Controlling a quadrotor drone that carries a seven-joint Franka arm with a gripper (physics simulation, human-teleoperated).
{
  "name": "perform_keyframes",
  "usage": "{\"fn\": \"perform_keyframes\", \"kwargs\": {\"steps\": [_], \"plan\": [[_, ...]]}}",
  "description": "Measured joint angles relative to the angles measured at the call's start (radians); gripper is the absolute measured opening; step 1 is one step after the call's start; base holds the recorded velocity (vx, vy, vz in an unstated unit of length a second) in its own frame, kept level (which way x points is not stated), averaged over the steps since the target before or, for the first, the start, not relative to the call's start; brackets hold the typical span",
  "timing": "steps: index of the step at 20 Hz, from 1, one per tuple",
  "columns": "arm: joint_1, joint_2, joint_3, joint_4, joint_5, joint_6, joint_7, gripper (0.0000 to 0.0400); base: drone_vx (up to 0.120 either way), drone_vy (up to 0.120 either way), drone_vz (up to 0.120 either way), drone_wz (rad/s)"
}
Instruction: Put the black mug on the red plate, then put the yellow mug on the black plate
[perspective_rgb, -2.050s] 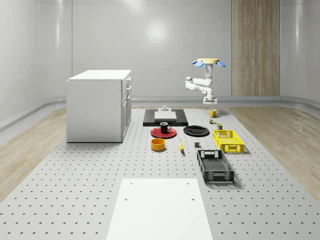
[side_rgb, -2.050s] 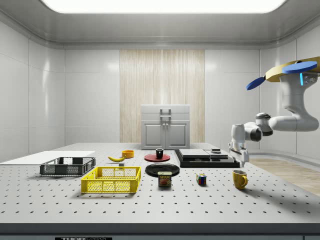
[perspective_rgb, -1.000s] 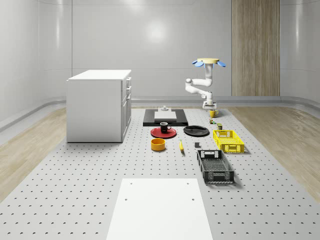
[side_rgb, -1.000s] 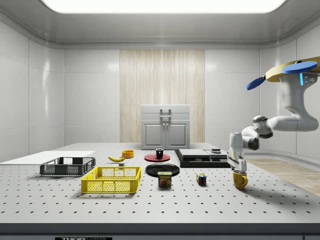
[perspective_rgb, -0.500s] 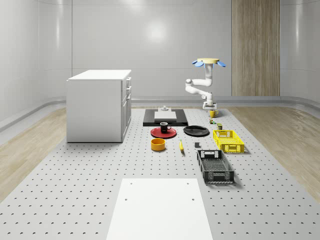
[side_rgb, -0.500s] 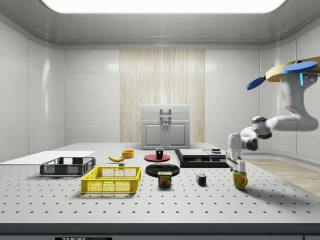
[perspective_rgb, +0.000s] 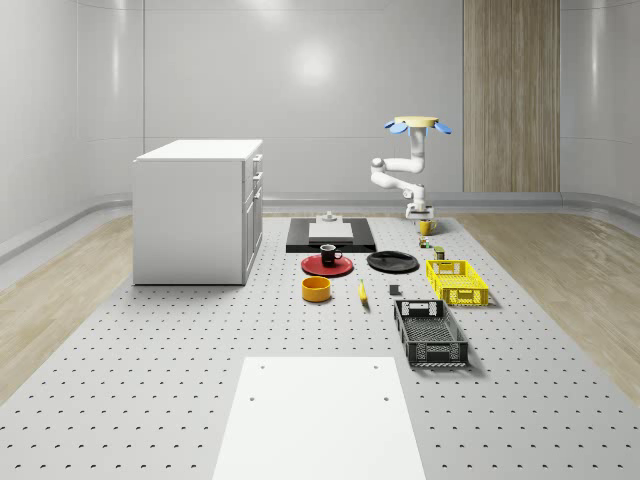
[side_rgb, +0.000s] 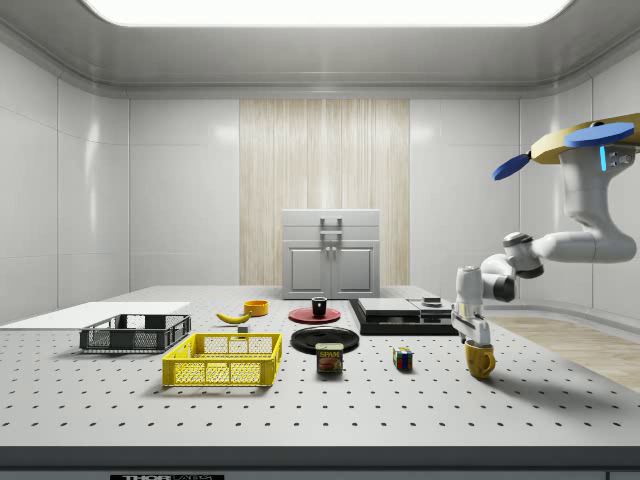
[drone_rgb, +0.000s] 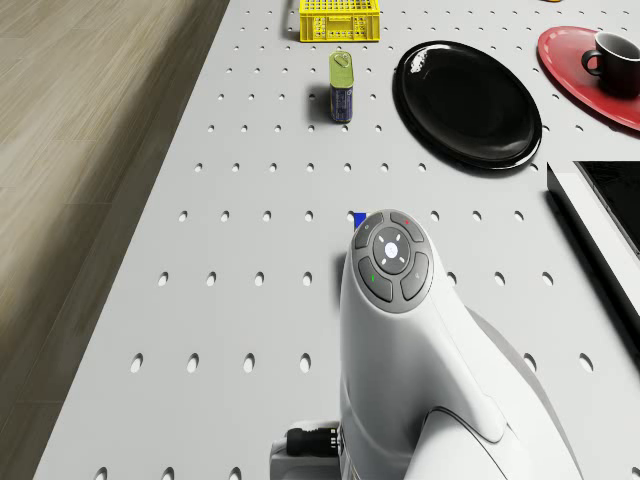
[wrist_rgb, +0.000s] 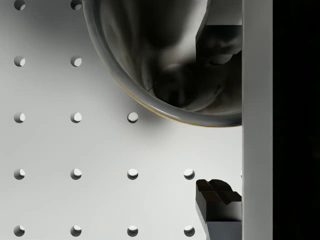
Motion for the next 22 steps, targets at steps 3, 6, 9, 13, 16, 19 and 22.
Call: {"fn": "perform_keyframes", "kwargs": {"steps": [3,6,9,13,16,19,22], "plan": [[0.001,0.000,0.000,-0.001,-0.001,0.000,0.000,0.0187,0.000,0.000,0.000,0.000],[0.002,0.001,0.000,-0.001,-0.001,-0.001,0.000,0.0146,0.000,0.000,0.000,0.000],[0.002,0.001,-0.001,-0.001,-0.001,-0.001,-0.001,0.0127,0.000,0.000,0.000,0.000],[0.008,-0.001,0.016,-0.011,0.013,-0.011,-0.009,0.0118,0.000,0.000,0.000,0.000],[0.017,-0.006,0.044,-0.025,0.040,-0.025,-0.007,0.0112,0.000,0.000,0.120,0.000],[0.027,-0.012,0.080,-0.040,0.073,-0.041,-0.007,0.0109,0.013,0.000,0.120,0.000],[0.034,-0.017,0.111,-0.052,0.103,-0.054,-0.006,0.0107,0.120,-0.120,0.120,0.000]]}}
